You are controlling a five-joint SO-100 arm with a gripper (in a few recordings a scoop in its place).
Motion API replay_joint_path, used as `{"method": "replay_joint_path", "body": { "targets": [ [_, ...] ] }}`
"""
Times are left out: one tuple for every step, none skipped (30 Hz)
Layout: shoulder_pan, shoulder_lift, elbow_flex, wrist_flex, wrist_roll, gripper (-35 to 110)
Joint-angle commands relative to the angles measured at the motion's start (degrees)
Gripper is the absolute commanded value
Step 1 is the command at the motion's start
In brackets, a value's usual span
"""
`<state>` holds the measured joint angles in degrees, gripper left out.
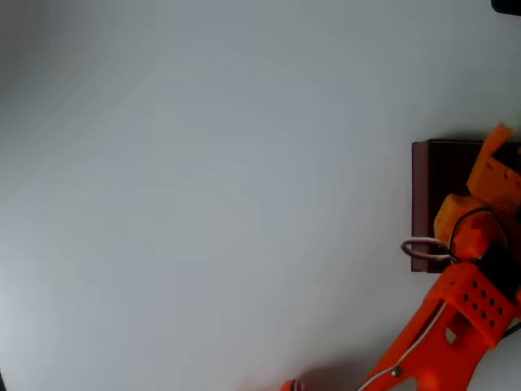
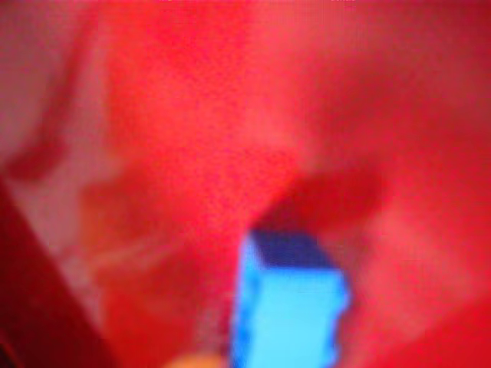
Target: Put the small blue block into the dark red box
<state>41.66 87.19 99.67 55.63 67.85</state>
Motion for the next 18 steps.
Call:
{"method": "replay_joint_path", "body": {
  "targets": [
    [0.09, 8.79, -1.23, 1.32, -11.87, 22],
    [-0.26, 11.87, -0.79, 3.16, -15.73, 22],
    [-0.79, 15.21, -0.18, 5.45, -19.51, 22],
    [-1.49, 18.63, 0.53, 7.47, -23.2, 22],
    [-2.29, 21.88, 1.23, 9.84, -26.72, 22],
    [-3.43, 24.79, 1.93, 12.04, -30.15, 22],
    [-4.66, 27.51, 2.55, 14.41, -33.31, 21],
    [-6.15, 30.06, 3.43, 16.52, -36.12, 21],
    [-7.73, 32.78, 5.01, 17.93, -39.02, 22],
    [-9.58, 35.68, 7.12, 18.9, -40.96, 22],
    [-11.51, 38.76, 9.58, 19.6, -42.8, 20],
    [-13.62, 41.57, 11.87, 20.57, -45.26, 17],
    [-15.73, 44.21, 13.89, 22.15, -47.2, 14],
    [-17.75, 46.49, 16.0, 23.73, -49.22, 11],
    [-19.78, 49.13, 18.46, 25.05, -50.8, 9],
    [-21.71, 51.94, 21.09, 26.19, -52.03, 7],
    [-23.82, 54.93, 23.82, 26.98, -53.44, 6],
    [-26.37, 58.45, 26.54, 27.42, -54.67, 5]
  ]
}}
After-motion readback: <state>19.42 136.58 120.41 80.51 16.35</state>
